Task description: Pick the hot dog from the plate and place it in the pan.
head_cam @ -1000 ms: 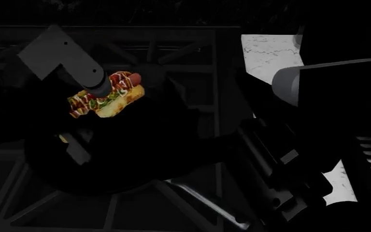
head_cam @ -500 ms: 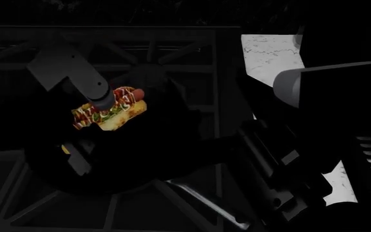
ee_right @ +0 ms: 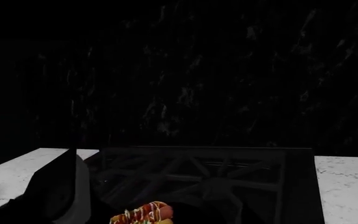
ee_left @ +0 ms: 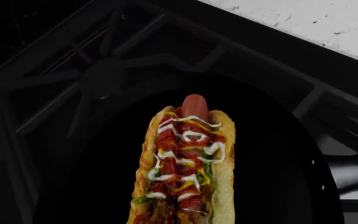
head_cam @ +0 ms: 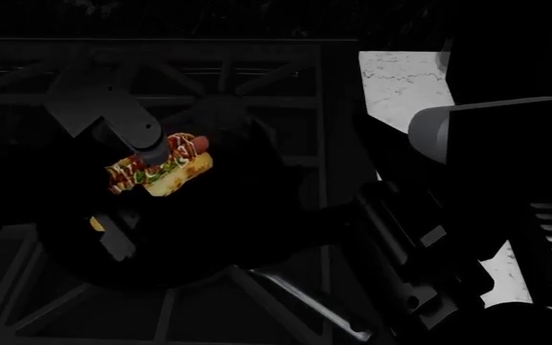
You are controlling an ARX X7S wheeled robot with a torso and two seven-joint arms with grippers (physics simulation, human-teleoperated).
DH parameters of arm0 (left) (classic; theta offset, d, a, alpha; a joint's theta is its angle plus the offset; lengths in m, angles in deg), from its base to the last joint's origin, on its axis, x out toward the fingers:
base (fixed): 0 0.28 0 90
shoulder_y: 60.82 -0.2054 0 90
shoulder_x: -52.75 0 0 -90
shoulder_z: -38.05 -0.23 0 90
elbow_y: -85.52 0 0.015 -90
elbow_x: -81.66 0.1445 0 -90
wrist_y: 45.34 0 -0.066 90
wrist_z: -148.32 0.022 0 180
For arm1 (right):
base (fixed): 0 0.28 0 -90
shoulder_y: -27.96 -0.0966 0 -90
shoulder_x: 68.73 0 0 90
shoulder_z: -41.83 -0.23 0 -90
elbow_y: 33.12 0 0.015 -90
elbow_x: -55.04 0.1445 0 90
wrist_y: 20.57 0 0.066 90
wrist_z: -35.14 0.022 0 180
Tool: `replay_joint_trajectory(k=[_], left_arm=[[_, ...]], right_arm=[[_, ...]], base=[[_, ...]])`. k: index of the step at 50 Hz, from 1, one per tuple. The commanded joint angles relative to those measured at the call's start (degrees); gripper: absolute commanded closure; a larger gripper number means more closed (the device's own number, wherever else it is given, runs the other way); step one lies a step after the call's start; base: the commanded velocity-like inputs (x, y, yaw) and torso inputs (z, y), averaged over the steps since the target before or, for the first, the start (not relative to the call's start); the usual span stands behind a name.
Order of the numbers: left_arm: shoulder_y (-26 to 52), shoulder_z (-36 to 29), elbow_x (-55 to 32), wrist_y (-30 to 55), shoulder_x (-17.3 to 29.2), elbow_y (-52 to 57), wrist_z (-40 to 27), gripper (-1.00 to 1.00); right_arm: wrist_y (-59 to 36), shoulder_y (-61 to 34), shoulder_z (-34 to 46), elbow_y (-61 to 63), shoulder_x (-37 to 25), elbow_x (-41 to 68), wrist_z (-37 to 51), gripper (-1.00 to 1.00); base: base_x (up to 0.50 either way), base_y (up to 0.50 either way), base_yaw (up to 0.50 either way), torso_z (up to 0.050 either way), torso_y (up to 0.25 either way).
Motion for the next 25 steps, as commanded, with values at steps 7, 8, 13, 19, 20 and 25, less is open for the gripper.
replay_joint_trajectory(k=[7,8,13,19,20,25], left_arm=[[0.37,1.42,-0.53,0.33,0.12,-0.09,-1.22,-1.0],[0.39,1.46,-0.64,0.37,0.19,0.09,-1.22,-1.0],[0.81,1.92,-1.07,0.61,0.38,0.65,-1.79,-1.0],[1.33,2.96,-2.16,1.06,0.91,1.74,-2.82,-1.0],[1.59,3.37,-2.72,1.37,1.29,2.62,-3.2,-1.0],[2.81,4.89,-4.53,2.54,2.12,4.44,-4.83,-1.0]], right_arm=[[0.16,-0.37,-0.51,0.28,0.2,0.33,0.37,-1.0],[0.18,-0.38,-0.51,0.31,0.18,0.37,0.42,-1.0],[0.2,-0.5,-0.52,0.55,0.02,0.81,0.69,-1.0],[0.28,-0.46,-0.62,0.92,-0.24,1.21,1.04,-1.0],[0.31,-0.45,-0.68,0.94,-0.31,1.28,1.07,-1.0],[0.36,-0.6,-0.61,1.17,-0.34,1.58,1.33,-1.0]], base=[[0.0,0.0,0.0,0.0,0.0],[0.0,0.0,0.0,0.0,0.0],[0.0,0.0,0.0,0.0,0.0],[0.0,0.0,0.0,0.0,0.0],[0.0,0.0,0.0,0.0,0.0],[0.0,0.0,0.0,0.0,0.0]])
